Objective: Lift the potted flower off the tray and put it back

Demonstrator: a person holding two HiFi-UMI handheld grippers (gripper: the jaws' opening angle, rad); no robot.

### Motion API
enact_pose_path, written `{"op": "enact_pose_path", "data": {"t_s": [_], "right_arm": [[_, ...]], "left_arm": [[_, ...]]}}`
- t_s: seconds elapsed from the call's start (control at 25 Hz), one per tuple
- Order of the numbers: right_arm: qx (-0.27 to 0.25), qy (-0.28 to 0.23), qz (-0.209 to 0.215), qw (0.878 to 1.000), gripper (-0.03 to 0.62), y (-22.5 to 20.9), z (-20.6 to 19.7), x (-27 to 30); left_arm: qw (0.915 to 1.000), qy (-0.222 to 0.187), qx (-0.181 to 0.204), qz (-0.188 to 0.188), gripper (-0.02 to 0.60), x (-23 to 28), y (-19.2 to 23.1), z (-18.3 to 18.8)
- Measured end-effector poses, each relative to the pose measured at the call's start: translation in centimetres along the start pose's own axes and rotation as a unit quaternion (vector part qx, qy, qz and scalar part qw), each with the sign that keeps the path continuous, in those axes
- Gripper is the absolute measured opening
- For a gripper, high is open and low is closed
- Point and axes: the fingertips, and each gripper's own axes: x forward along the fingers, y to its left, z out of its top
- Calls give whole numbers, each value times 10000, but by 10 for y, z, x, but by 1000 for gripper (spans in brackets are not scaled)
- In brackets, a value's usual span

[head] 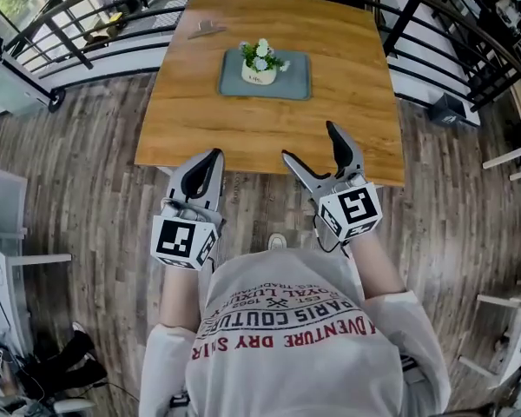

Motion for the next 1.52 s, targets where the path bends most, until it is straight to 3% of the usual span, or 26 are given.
{"op": "enact_pose_path", "data": {"t_s": [0.44, 0.92, 1.16, 1.52], "right_arm": [[14, 785, 445, 9959, 416, -79, -42, 86], [-275, 1680, 764, 9824, 426, -118, -87, 218], [-442, 2384, 1166, 9631, 440, -133, -145, 278], [-499, 3338, 1908, 9218, 456, -137, -226, 316]], "left_arm": [[9996, 240, -141, 42, 12, 110, 37, -18], [9985, 223, -329, -385, 12, 217, 128, -39], [9972, 252, -352, -609, 12, 263, 162, -64], [9931, 563, -632, -806, 12, 306, 186, -111]]}}
